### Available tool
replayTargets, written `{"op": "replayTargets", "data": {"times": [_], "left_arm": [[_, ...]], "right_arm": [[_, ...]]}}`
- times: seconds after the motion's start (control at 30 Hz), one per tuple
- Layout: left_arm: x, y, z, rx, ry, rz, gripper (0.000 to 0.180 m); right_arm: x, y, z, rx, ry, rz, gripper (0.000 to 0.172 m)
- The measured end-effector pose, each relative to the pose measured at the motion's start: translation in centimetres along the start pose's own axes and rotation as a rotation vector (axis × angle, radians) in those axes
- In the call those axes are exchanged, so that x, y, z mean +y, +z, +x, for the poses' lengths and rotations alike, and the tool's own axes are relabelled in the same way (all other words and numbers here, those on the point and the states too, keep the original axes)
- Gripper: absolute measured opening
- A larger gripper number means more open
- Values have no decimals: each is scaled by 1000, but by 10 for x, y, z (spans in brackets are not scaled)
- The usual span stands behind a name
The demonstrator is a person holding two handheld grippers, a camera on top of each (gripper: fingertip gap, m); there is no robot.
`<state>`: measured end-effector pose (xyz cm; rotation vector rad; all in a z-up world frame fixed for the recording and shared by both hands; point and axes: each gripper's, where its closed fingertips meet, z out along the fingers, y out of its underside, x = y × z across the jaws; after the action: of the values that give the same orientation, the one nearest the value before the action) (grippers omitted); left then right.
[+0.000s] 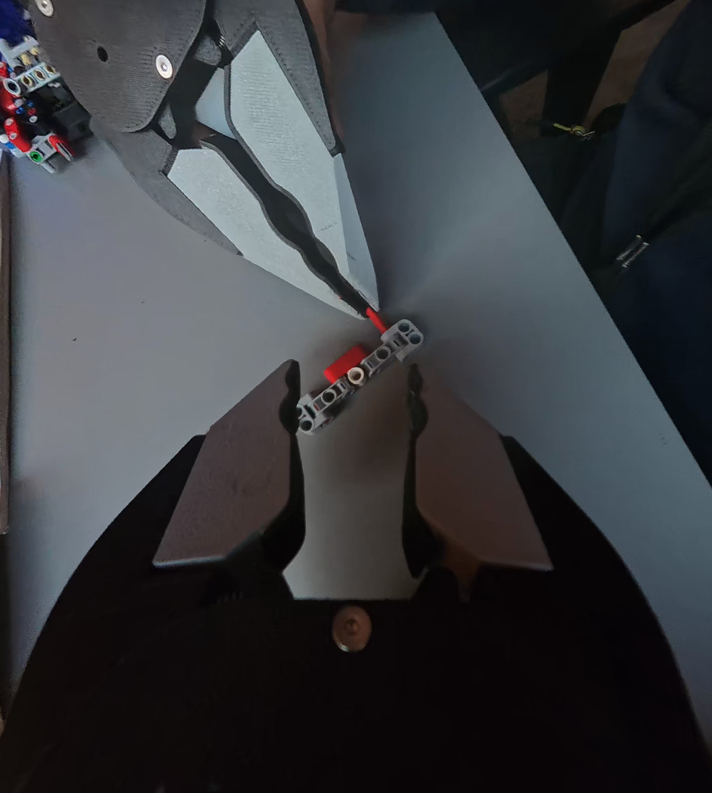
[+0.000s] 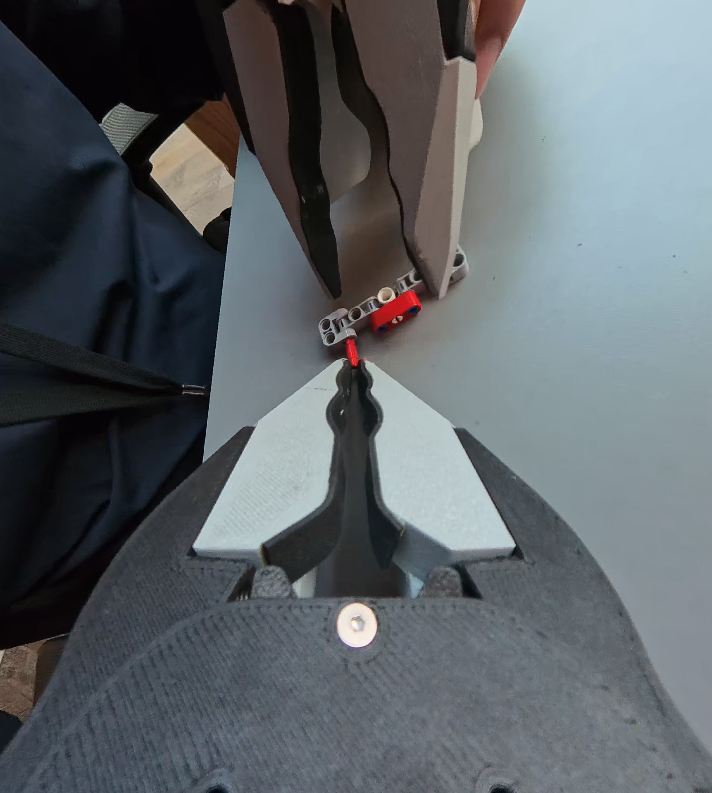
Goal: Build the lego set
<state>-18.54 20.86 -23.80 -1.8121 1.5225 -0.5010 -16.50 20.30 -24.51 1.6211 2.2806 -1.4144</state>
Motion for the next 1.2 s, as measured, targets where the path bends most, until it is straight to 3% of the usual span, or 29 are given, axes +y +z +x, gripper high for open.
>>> {"op": "replayTargets", "data": {"times": [0.67,1.2], "left_arm": [[1,7,2,18,11,6,41],[-1,11,5,116,-18,5,46]], "right_arm": [[0,0,0,10,-5,2,0],[0,1,-1,-2,-3,-3,0]]}}
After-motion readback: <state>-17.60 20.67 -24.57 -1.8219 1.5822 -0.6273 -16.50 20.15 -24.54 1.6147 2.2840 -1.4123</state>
